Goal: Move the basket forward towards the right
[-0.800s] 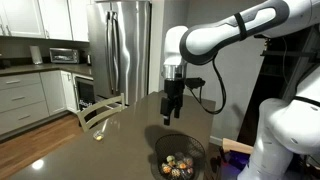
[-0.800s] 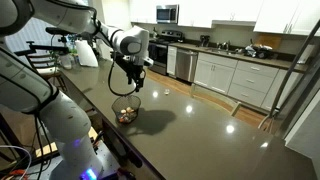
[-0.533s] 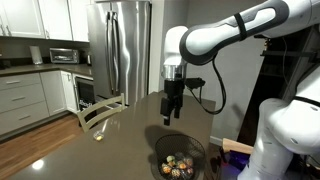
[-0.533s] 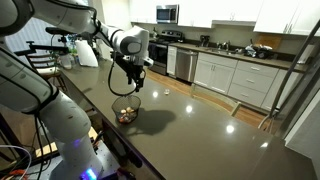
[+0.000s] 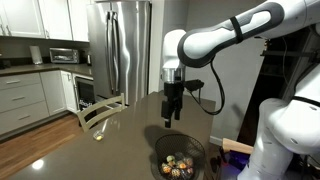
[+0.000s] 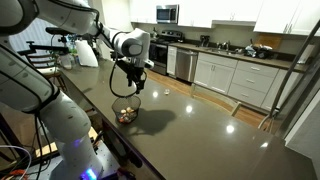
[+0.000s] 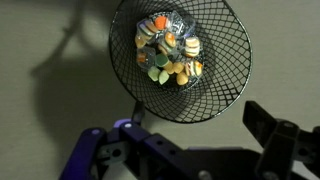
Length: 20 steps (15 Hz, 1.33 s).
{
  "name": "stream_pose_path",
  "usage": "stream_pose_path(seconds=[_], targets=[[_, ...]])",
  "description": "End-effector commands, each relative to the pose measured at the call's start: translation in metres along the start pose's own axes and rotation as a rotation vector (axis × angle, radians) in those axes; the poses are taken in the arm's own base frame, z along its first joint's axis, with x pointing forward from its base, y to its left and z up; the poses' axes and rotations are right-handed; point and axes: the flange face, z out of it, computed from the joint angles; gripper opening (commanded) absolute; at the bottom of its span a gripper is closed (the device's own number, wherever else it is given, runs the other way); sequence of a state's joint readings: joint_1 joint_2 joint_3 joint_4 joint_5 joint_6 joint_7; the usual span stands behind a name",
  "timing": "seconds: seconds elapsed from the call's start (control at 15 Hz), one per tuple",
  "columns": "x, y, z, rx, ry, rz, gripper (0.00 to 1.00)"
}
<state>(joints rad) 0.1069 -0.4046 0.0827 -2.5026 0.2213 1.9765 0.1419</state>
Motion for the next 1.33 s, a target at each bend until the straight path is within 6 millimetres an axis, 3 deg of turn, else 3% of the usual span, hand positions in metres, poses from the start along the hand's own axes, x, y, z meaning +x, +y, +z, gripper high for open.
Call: stream_pose_path(seconds=[0.0,0.27,0.33,0.67,1.27], targets=[[0.013,0.015,0.018,-0.018,-0.065,-0.089,1.0],[0.015,0.034,0.027,-0.047,-0.107,-0.31,1.0],[0.013,0.024,0.026,-0.038,-0.086,-0.217,1.0],[0.014,0.026,0.033,-0.037,-0.098,-0.307,1.0],[0.011,0.038,0.089,-0.032,-0.108,-0.649,1.0]])
